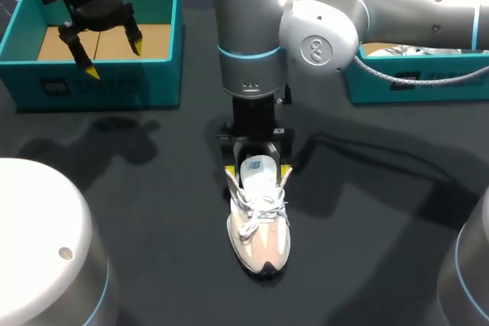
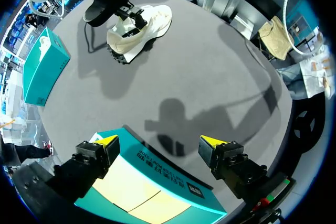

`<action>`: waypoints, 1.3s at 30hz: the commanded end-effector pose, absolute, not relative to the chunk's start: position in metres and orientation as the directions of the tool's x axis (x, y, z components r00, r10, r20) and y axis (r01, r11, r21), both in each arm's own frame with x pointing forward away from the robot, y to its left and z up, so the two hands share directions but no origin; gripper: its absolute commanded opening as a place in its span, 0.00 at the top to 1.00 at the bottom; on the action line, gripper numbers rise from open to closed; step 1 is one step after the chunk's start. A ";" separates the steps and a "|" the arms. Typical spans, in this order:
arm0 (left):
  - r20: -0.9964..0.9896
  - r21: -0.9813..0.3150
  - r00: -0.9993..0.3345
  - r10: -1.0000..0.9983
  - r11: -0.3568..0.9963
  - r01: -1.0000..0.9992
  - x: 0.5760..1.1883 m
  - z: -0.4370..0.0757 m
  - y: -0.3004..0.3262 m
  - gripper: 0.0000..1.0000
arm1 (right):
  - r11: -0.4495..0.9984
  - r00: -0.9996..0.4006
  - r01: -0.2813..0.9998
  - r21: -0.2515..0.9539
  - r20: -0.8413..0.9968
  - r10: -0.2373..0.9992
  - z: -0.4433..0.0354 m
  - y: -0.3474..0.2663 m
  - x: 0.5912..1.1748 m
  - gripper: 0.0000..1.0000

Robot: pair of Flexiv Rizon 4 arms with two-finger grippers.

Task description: Take the shoe out of the shoebox, open the shoe tongue, remove and reinsert the insole, then place the shoe into the shoebox

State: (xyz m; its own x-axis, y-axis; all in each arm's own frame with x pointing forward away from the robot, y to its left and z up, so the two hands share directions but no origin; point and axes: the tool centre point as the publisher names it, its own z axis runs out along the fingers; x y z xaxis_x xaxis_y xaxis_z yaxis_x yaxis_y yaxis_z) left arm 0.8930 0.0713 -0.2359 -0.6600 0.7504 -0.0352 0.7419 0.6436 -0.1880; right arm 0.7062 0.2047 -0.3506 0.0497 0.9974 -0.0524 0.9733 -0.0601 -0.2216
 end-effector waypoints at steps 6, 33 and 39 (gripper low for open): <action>-0.033 -0.186 -0.660 0.751 0.644 0.742 0.893 -0.236 0.071 0.00 | -0.083 0.071 0.977 -0.198 -0.068 0.995 -0.344 0.201 0.697 0.00; -0.033 -0.186 -0.660 0.751 0.644 0.742 0.893 -0.236 0.071 0.00 | 0.096 -0.097 0.988 -0.123 -0.002 0.995 -0.347 0.193 0.713 0.00; -0.033 -0.186 -0.660 0.751 0.644 0.742 0.893 -0.236 0.071 0.00 | 0.171 -0.173 0.975 -0.140 -0.002 0.985 -0.346 0.198 0.717 0.00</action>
